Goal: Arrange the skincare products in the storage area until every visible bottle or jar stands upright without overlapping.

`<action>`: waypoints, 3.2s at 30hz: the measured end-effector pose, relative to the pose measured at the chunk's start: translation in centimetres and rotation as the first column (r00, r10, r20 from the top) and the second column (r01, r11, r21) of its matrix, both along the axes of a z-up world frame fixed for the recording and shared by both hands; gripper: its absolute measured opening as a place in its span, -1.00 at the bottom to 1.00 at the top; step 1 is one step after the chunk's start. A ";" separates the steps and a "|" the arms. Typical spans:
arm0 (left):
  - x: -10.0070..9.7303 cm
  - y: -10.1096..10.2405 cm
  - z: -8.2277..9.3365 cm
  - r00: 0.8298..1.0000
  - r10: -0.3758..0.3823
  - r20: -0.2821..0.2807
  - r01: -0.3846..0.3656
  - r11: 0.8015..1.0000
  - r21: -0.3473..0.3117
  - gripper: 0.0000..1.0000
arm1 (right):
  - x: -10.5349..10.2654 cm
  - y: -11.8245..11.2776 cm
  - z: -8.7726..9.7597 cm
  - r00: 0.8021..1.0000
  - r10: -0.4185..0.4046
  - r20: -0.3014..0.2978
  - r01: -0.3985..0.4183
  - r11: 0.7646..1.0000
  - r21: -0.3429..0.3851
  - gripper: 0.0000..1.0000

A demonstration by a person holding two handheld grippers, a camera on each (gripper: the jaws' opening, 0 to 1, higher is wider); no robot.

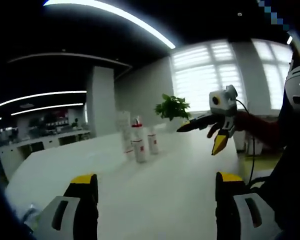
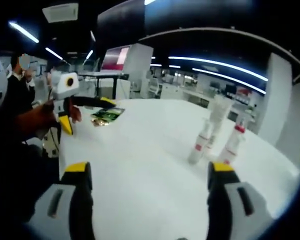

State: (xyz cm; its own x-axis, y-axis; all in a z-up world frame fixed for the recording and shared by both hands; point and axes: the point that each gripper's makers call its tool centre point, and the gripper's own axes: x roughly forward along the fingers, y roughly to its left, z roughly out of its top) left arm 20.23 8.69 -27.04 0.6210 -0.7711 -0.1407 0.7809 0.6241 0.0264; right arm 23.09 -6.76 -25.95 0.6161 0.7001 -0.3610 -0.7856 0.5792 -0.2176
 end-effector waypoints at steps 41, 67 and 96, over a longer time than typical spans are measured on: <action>-1.8 11.8 -2.2 0.959 0.272 -0.084 -0.275 0.961 -0.027 0.99 | -0.2 11.8 -1.7 0.963 0.263 -0.057 -0.265 0.964 -0.033 0.86; -2.1 17.1 -3.3 0.901 0.409 -0.146 -0.414 0.910 -0.005 0.96 | 0.3 18.6 -2.6 0.911 0.401 -0.099 -0.407 0.913 -0.041 0.82; -1.8 19.6 -4.6 0.870 0.457 -0.186 -0.465 0.885 0.000 0.92 | 2.3 22.3 -4.3 0.886 0.443 -0.137 -0.452 0.891 -0.042 0.77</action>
State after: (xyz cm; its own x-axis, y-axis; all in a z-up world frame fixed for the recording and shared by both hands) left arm 18.46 28.32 -31.61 0.8756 -0.4109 -0.2540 0.3933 0.9117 -0.1190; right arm 25.37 15.53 -30.27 0.1921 0.8609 -0.4711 -0.9804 0.1468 -0.1315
